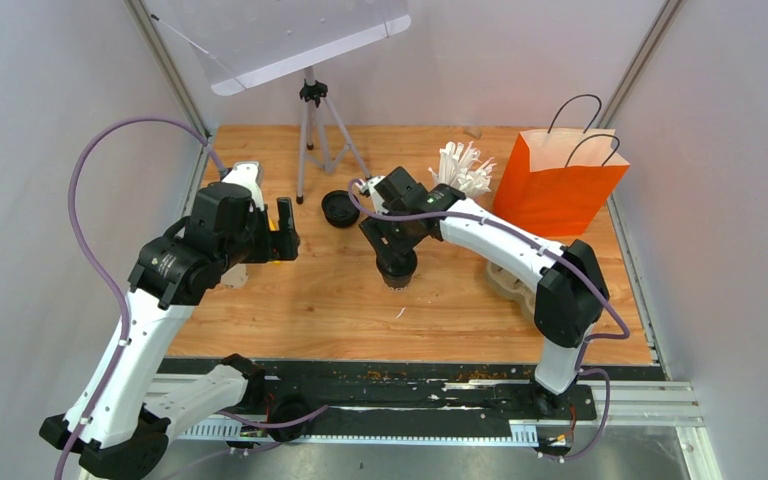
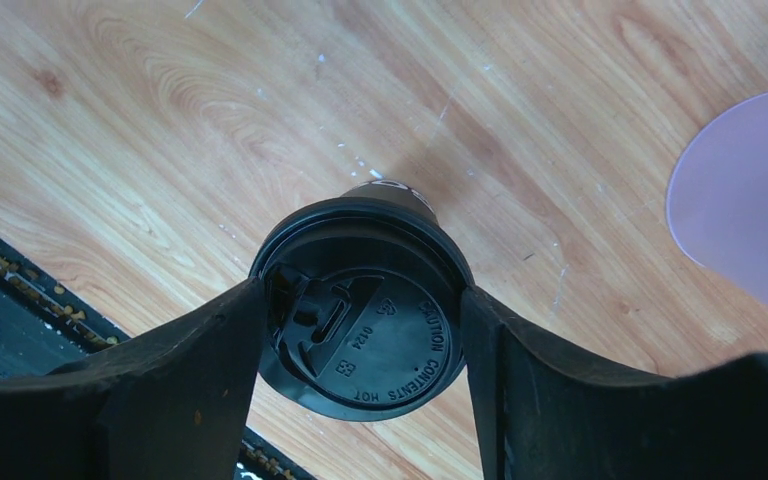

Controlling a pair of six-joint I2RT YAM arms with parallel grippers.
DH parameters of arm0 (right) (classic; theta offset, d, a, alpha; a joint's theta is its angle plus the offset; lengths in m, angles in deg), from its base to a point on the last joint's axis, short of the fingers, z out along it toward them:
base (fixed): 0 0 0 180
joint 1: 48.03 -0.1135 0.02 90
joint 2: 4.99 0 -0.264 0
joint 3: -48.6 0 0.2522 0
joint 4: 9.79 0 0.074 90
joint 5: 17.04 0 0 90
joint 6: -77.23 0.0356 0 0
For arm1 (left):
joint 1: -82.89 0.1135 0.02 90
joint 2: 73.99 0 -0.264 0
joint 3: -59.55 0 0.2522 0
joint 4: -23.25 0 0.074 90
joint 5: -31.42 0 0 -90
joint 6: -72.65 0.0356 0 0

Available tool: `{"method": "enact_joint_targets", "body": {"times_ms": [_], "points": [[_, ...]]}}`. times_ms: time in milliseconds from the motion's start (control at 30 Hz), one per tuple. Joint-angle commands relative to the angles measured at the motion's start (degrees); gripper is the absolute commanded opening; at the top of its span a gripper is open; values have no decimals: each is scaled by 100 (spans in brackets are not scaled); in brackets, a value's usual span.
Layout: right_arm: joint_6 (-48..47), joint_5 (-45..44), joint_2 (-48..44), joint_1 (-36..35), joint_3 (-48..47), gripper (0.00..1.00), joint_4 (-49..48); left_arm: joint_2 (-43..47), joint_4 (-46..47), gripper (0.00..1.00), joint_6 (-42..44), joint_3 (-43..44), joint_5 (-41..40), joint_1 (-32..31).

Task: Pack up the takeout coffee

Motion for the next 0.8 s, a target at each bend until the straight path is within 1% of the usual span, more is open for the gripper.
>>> {"method": "enact_joint_targets", "body": {"times_ms": [0,33,267,367,533,767], "points": [[-96,156,54,231,-373,60,-93,22,165,100,-34,43,-61,-11],[-98,186,69,252,-447,62,-52,27,158,100,-32,34,-62,-9],[-171,546,-115,265,-384,99,-195,48,129,100,13,40,-115,-7],[-177,464,-126,268,-330,100,-172,39,137,100,35,52,-133,-11],[-213,89,-96,263,-301,100,-67,8,145,100,63,63,-111,-10],[-217,-77,-96,265,-212,100,-60,34,108,100,79,77,-89,-11]]}}
